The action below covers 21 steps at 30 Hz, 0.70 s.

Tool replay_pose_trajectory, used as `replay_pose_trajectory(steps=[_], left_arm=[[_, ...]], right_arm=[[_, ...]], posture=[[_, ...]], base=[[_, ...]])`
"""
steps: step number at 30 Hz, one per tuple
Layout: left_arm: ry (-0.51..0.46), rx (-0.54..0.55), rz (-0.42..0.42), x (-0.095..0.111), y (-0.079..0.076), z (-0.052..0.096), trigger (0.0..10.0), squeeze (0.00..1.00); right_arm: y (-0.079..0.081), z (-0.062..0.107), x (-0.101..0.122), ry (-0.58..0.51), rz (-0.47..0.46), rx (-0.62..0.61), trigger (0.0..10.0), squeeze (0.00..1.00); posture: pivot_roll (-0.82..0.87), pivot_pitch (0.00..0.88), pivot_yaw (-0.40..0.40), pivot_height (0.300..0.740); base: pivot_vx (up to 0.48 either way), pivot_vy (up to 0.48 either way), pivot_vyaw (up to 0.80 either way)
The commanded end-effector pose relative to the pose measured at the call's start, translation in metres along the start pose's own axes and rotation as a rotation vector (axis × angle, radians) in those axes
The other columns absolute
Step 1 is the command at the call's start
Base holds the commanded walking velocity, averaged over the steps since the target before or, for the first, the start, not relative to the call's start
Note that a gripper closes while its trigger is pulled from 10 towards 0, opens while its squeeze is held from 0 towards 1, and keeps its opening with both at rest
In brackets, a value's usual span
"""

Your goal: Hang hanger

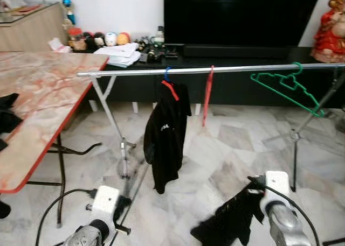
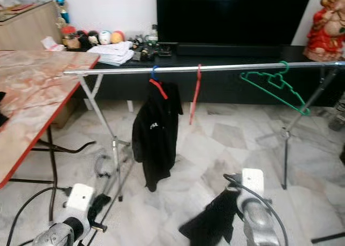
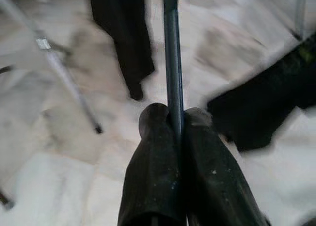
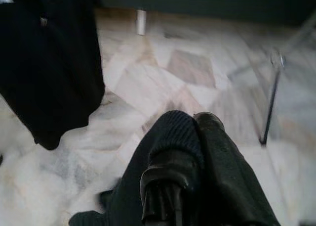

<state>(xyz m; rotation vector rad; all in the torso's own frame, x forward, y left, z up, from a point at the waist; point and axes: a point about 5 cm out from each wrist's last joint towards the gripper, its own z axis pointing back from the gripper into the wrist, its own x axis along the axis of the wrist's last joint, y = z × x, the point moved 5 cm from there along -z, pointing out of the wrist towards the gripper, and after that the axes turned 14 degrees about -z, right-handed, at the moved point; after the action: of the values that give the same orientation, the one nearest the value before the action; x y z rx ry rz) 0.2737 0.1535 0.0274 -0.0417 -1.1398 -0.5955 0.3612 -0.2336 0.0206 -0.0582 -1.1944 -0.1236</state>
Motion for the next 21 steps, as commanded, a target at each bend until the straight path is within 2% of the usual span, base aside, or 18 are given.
replay_pose_trajectory(steps=[1,2,3,6,7,9,12,13,18,21], left_arm=[[0.031,-0.105,-0.091,0.005,-0.009,-0.001,10.0,0.00],[0.055,-0.150,-0.133,0.005,-0.013,-0.002,10.0,0.00],[0.059,-0.239,-0.196,0.011,-0.023,-0.004,10.0,0.00],[0.030,-0.334,-0.259,0.024,-0.036,-0.007,10.0,0.00],[0.025,-0.409,-0.312,0.031,-0.046,-0.010,10.0,0.00],[0.020,-0.463,-0.352,0.037,-0.056,-0.015,10.0,0.00],[0.009,-0.486,-0.347,0.045,-0.065,-0.021,10.0,0.00],[0.009,-0.486,-0.347,0.045,-0.065,-0.021,10.0,0.00],[0.025,-0.583,-0.384,0.048,-0.086,-0.020,10.0,0.00],[0.032,-0.577,-0.373,0.047,-0.089,-0.020,10.0,0.00]], right_arm=[[0.020,-0.007,0.025,-0.055,0.040,0.056,10.0,0.00],[0.028,-0.009,0.031,-0.061,0.039,0.075,10.0,0.00],[0.044,-0.012,0.037,-0.065,0.045,0.113,10.0,0.00],[0.064,-0.014,0.037,-0.049,0.075,0.164,10.0,0.00],[0.073,-0.015,0.037,-0.035,0.063,0.163,10.0,0.00],[0.084,-0.016,0.039,-0.030,0.028,0.176,10.0,0.00],[0.094,-0.017,0.042,-0.034,0.022,0.176,10.0,0.00],[0.094,-0.017,0.042,-0.034,0.022,0.176,10.0,0.00],[0.106,-0.016,0.040,-0.028,0.028,0.185,10.0,0.00],[0.107,-0.015,0.039,-0.025,0.023,0.182,10.0,0.00]], posture=[[0.05,0.000,0.008,0.740],[0.05,0.000,0.011,0.740],[0.04,0.000,0.014,0.740],[0.04,0.000,0.010,0.740],[0.05,0.000,0.007,0.740],[0.05,0.000,0.005,0.740],[0.04,0.000,0.012,0.740],[0.04,0.000,0.012,0.740],[0.03,0.000,0.009,0.740],[0.03,0.000,0.010,0.740]], base=[[0.000,0.000,0.00],[0.000,0.000,0.00],[0.000,0.000,0.00],[0.000,0.000,0.00],[0.000,0.000,0.00],[0.000,0.000,0.00],[0.000,0.000,0.00],[0.000,0.000,0.00],[0.000,0.000,0.00],[0.000,0.000,0.00]])
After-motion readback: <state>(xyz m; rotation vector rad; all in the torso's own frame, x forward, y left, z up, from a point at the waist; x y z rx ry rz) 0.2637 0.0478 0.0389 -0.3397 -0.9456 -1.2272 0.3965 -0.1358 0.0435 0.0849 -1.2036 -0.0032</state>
